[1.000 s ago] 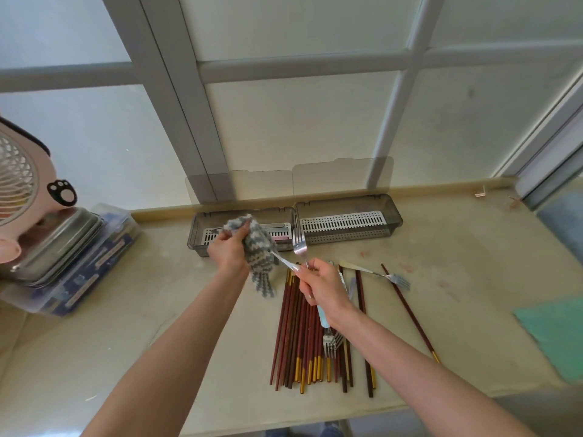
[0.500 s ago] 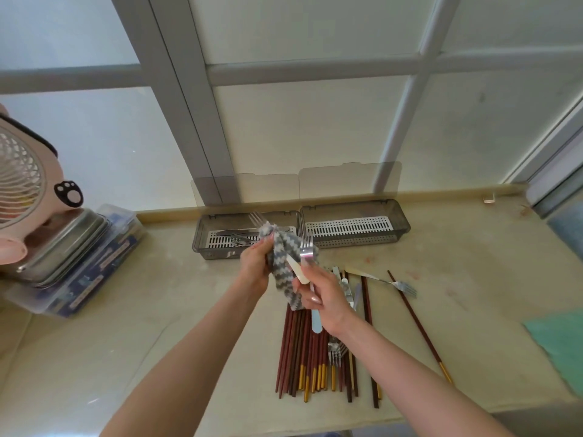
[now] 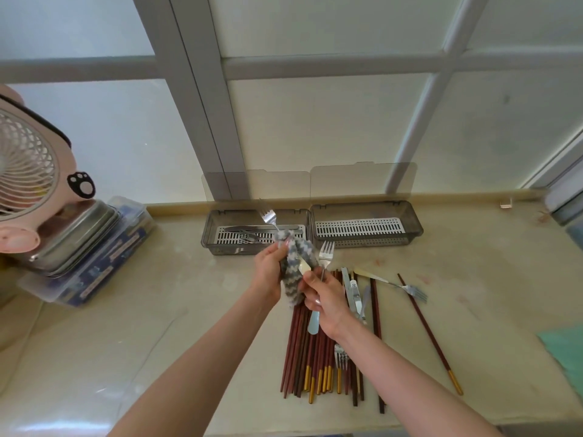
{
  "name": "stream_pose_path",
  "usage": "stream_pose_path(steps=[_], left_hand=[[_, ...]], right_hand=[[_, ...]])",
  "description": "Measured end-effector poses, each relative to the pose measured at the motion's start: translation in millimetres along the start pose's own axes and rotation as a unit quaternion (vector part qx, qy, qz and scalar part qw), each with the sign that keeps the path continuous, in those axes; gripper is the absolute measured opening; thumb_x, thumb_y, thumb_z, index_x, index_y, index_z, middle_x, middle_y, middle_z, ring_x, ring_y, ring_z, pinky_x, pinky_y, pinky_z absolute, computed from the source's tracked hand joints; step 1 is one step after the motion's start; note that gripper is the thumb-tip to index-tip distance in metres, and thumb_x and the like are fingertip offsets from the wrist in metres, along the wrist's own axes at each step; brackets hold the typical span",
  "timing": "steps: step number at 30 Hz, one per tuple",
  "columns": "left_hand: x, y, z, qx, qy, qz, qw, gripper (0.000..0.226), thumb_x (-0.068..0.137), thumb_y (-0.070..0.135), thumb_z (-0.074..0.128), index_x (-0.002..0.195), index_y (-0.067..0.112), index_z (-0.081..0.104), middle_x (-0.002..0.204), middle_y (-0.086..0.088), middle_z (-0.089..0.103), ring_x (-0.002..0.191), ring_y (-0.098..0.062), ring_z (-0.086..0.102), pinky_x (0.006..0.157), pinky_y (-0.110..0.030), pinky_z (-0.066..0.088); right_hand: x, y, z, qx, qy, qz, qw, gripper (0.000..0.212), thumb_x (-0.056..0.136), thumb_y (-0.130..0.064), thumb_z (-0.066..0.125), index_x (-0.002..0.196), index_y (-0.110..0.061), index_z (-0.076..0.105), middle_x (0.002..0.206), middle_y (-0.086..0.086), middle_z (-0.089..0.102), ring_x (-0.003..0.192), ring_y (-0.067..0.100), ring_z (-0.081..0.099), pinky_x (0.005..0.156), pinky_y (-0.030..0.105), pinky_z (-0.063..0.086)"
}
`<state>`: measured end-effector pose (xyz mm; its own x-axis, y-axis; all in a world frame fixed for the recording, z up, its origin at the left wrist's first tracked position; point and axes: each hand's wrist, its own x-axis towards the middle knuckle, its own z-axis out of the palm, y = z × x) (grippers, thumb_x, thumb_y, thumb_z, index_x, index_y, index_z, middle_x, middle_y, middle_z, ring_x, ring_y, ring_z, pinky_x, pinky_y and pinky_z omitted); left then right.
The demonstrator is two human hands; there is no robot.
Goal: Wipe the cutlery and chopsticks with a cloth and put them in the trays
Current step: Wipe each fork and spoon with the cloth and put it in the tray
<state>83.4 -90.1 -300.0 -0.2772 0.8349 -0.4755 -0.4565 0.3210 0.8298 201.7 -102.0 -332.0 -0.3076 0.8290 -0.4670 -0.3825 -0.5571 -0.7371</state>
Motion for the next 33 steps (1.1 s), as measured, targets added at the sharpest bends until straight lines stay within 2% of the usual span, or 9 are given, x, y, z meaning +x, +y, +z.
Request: stream_pose_path(steps=[3, 7, 9, 12, 16, 22, 28, 31, 33], left_hand=[[-6.7, -10.6, -0.7, 0.025, -0.001, 0.0, 1.0, 0.016, 0.094, 0.009, 0.048, 0.093, 0.005, 0.064, 0.086, -0.01, 0.069, 0.079, -0.019, 0.066, 0.064, -0.028, 0.05], [-15.0, -21.7, 2.5, 0.069, -0.001, 0.006, 0.998, 0.017, 0.093, 0.009, 0.051, 0.09, 0.002, 0.066, 0.075, -0.004, 0.069, 0.065, -0.008, 0.068, 0.052, -0.016, 0.05], [-12.5, -20.3, -1.8, 0.082, 0.004, -0.003, 0.997, 0.017, 0.093, 0.008, 0.051, 0.098, 0.0, 0.065, 0.082, -0.007, 0.068, 0.077, -0.015, 0.066, 0.058, -0.019, 0.051], [-2.3, -11.9, -9.3, 0.066, 0.019, -0.026, 0.997, 0.015, 0.091, 0.003, 0.052, 0.1, 0.004, 0.064, 0.088, -0.009, 0.066, 0.085, -0.022, 0.06, 0.066, -0.027, 0.048], [3.6, -3.9, -10.7, 0.043, 0.035, -0.044, 0.998, 0.011, 0.089, 0.0, 0.055, 0.084, 0.008, 0.063, 0.079, -0.007, 0.064, 0.07, -0.016, 0.06, 0.051, -0.021, 0.05], [4.8, -8.2, -11.7, 0.037, 0.041, -0.037, 0.998, 0.01, 0.088, 0.003, 0.058, 0.081, 0.006, 0.064, 0.073, -0.006, 0.065, 0.056, -0.01, 0.064, 0.043, -0.013, 0.046], [10.8, -12.5, -17.2, 0.062, 0.048, -0.026, 0.997, 0.015, 0.092, 0.002, 0.048, 0.091, 0.005, 0.063, 0.078, -0.005, 0.065, 0.064, -0.01, 0.063, 0.051, -0.016, 0.048], [14.2, -15.0, -19.5, 0.052, 0.046, -0.029, 0.997, 0.016, 0.092, 0.006, 0.05, 0.087, 0.01, 0.065, 0.082, -0.005, 0.066, 0.076, -0.017, 0.061, 0.063, -0.024, 0.048], [14.7, -16.6, -19.5, 0.048, 0.051, -0.027, 0.997, 0.017, 0.093, 0.007, 0.051, 0.083, 0.01, 0.064, 0.079, -0.004, 0.066, 0.072, -0.014, 0.061, 0.06, -0.022, 0.048]], right_hand=[[0.9, -0.9, 4.7, -0.031, 0.04, 0.009, 0.999, 0.03, 0.067, -0.025, 0.073, 0.086, -0.012, 0.054, 0.057, -0.003, 0.055, 0.037, 0.002, 0.035, 0.033, 0.015, 0.023], [1.9, -2.8, 11.9, -0.068, 0.1, 0.035, 0.992, 0.017, 0.082, -0.025, 0.071, 0.086, -0.012, 0.059, 0.056, -0.007, 0.061, 0.042, 0.0, 0.054, 0.035, 0.014, 0.036], [5.2, -0.9, 13.5, -0.088, 0.129, 0.029, 0.987, 0.023, 0.079, -0.026, 0.075, 0.087, -0.012, 0.06, 0.068, -0.002, 0.063, 0.054, 0.006, 0.058, 0.043, 0.018, 0.042], [13.3, 1.3, 11.8, -0.091, 0.175, -0.04, 0.98, 0.021, 0.077, -0.024, 0.077, 0.079, -0.011, 0.061, 0.059, -0.001, 0.054, 0.055, 0.011, 0.046, 0.054, 0.023, 0.037], [16.4, 2.8, 14.5, -0.137, 0.146, -0.044, 0.979, 0.008, 0.081, -0.019, 0.073, 0.078, -0.013, 0.069, 0.067, -0.001, 0.062, 0.064, 0.012, 0.053, 0.057, 0.021, 0.04], [25.6, -6.5, 19.7, -0.095, 0.118, 0.03, 0.988, 0.015, 0.091, -0.016, 0.059, 0.079, -0.009, 0.063, 0.059, 0.001, 0.055, 0.03, 0.0, 0.034, 0.031, 0.013, 0.024], [40.3, -14.9, 27.3, -0.227, 0.124, 0.032, 0.965, 0.013, 0.088, -0.018, 0.065, 0.075, -0.013, 0.064, 0.063, 0.001, 0.058, 0.045, 0.006, 0.04, 0.039, 0.017, 0.027], [45.4, -12.7, 28.5, -0.221, 0.129, 0.045, 0.966, 0.011, 0.087, -0.018, 0.067, 0.077, -0.015, 0.065, 0.069, 0.002, 0.061, 0.055, 0.01, 0.047, 0.045, 0.02, 0.03], [45.7, -10.7, 30.0, -0.219, 0.122, 0.034, 0.967, 0.01, 0.087, -0.018, 0.066, 0.078, -0.013, 0.066, 0.072, 0.003, 0.063, 0.061, 0.012, 0.051, 0.05, 0.021, 0.034]])
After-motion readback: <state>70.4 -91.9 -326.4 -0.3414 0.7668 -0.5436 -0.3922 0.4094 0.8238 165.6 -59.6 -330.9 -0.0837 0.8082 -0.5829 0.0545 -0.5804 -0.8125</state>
